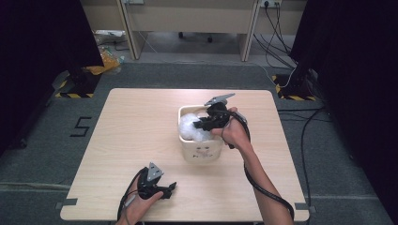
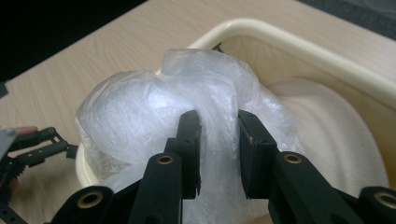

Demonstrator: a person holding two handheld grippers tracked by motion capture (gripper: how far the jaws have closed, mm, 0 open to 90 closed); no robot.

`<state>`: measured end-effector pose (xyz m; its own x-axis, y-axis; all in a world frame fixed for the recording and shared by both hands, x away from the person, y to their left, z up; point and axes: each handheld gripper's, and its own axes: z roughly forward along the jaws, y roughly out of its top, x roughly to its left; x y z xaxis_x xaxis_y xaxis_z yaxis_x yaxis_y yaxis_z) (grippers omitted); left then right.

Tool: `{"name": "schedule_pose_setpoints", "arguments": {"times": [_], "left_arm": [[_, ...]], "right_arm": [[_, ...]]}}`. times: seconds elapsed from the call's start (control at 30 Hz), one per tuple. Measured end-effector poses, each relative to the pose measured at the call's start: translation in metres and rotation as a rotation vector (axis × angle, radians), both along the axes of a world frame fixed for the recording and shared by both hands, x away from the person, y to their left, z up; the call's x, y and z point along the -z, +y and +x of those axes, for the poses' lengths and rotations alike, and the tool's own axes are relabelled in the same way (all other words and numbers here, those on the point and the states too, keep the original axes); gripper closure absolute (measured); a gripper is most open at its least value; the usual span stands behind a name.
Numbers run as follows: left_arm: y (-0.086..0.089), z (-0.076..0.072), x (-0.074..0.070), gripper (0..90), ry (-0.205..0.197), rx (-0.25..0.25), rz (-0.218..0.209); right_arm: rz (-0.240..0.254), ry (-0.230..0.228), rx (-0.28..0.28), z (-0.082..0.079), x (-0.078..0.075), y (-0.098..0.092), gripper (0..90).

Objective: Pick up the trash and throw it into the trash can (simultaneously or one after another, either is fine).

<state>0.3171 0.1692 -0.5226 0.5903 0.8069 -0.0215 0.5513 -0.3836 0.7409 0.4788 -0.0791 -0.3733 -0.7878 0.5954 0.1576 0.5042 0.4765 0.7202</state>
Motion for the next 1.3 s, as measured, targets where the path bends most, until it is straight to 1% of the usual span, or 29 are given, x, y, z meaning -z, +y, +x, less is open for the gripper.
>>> {"name": "schedule_pose_setpoints", "arguments": {"times": [0.13,0.27,0.37,0.47,0.57,0.6,0.7,0.83,0.87,0.9,0.93,1.03,1.13,1.17,1.23,1.3], "left_arm": [[0.000,0.000,0.000,13.4,0.001,0.001,0.001],[0.000,0.000,0.000,13.4,0.000,0.001,0.003],[0.000,0.000,0.000,13.4,0.000,0.001,0.003],[0.000,0.000,0.000,13.4,0.000,0.001,0.003],[0.000,0.000,0.000,13.4,0.000,0.000,0.003],[0.000,0.000,0.000,13.4,0.000,0.000,0.003],[0.000,0.000,0.000,13.4,0.000,0.000,0.003],[0.001,0.000,0.000,13.4,0.001,0.000,0.003],[0.000,-0.001,0.000,13.4,0.000,-0.001,0.002],[0.000,-0.001,0.000,13.4,0.000,0.000,0.003],[0.001,-0.001,0.000,13.4,0.001,0.001,0.003],[0.001,-0.001,0.000,13.4,0.001,0.001,0.003],[0.001,-0.001,0.000,13.4,0.000,0.001,0.002],[0.001,-0.001,0.000,13.4,0.000,0.001,0.002],[0.001,-0.001,0.000,13.4,-0.002,0.000,0.001],[0.001,-0.001,0.000,13.4,0.000,0.002,0.001]], "right_arm": [[-0.056,0.027,-0.028,0.003,0.006,0.008,72.6],[-0.100,0.048,-0.049,0.006,0.012,0.015,72.6],[-0.123,0.060,-0.062,0.007,0.015,0.018,72.6],[-0.140,0.080,-0.065,0.008,0.016,0.020,72.6],[-0.160,0.084,-0.063,0.008,0.018,0.023,72.7],[-0.168,0.079,-0.063,0.008,0.019,0.024,72.7],[-0.173,0.088,-0.065,0.009,0.019,0.025,72.5],[-0.150,0.102,-0.061,0.010,0.019,0.022,69.7],[-0.141,0.106,-0.057,0.010,0.019,0.022,67.0],[-0.123,0.110,-0.054,0.010,0.018,0.021,61.8],[-0.099,0.110,-0.046,0.009,0.016,0.020,58.5],[-0.046,0.075,-0.049,0.004,0.004,0.015,52.0],[0.011,0.032,-0.038,-0.003,-0.011,0.007,49.6],[0.023,0.018,-0.032,-0.006,-0.016,0.004,49.3],[0.030,-0.003,-0.023,-0.011,-0.022,-0.003,48.7],[0.052,-0.021,-0.004,-0.014,-0.024,-0.011,47.9]]}}
